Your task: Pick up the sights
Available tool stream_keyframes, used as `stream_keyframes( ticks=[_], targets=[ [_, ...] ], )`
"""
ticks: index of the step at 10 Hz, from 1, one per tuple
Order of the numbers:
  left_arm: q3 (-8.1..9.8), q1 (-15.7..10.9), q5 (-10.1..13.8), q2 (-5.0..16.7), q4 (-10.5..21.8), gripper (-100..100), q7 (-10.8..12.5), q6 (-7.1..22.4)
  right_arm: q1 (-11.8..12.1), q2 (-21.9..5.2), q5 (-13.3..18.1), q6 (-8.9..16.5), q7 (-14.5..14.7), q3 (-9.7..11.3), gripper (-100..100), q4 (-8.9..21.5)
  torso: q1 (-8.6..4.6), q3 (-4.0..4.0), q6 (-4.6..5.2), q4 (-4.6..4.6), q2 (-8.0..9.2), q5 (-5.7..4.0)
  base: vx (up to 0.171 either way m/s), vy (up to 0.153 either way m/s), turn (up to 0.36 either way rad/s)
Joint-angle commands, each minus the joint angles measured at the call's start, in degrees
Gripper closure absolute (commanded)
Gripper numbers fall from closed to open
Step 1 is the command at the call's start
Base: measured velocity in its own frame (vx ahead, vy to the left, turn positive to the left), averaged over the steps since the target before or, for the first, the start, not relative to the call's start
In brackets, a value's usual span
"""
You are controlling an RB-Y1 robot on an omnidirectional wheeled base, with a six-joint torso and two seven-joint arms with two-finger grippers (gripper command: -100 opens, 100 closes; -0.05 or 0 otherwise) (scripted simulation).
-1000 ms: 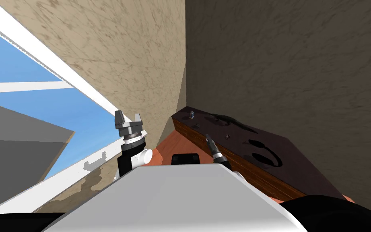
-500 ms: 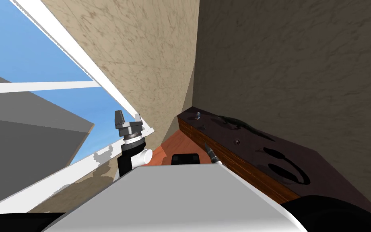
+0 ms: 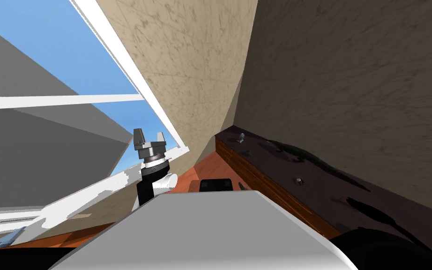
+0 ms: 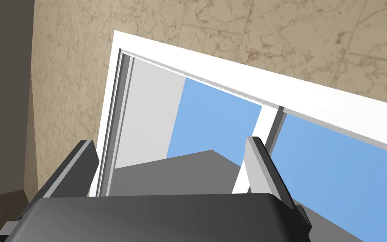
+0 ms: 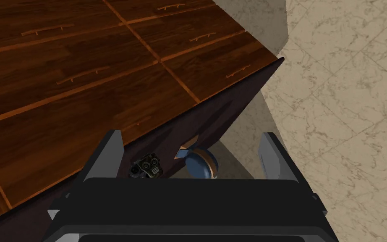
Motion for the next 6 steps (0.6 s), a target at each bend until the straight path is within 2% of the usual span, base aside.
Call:
stream_keyframes(
  ticks=[1, 2, 3, 4, 6],
  targets=[
    [0.00, 0.0, 0.0, 0.0, 0.0, 0, 0.0, 0.0, 1.9, -2.7, 1.9, 2.9, 1.5, 0.4, -100, 2.6, 0.00, 0.00, 0.00, 0.00, 0.00, 0.00, 0.149, 0.094, 0.351],
    [0.01, 0.0, 0.0, 0.0, 0.0, 0, 0.0, 0.0, 3.2, -3.9, 3.4, 4.8, 2.7, 0.8, -100, 4.0, -0.06, -0.09, 0.03, -0.04, -0.16, -0.01, 0.179, 0.118, 0.344],
    [0.00, 0.0, 0.0, 0.0, 0.0, 0, 0.0, 0.0, 3.2, -3.9, 3.4, 4.9, 2.7, 0.8, -100, 4.0, 0.01, -0.16, 0.02, -0.06, -0.27, 0.00, 0.124, 0.071, 0.100],
    [0.01, 0.0, 0.0, 0.0, 0.0, 0, 0.0, 0.0, 4.4, -5.0, 4.9, 6.6, 3.9, 1.2, -100, 5.5, -0.06, -0.09, 0.08, -0.05, -0.13, 0.00, 0.114, 0.042, 0.175],
    [0.01, 0.0, 0.0, 0.0, 0.0, 0, 0.0, 0.0, 6.5, -7.2, 7.7, 9.9, 6.2, 1.7, -100, 8.4, -0.22, -0.14, 0.02, -0.05, -0.24, -0.05, 0.198, 0.043, 0.403]
  ],
)
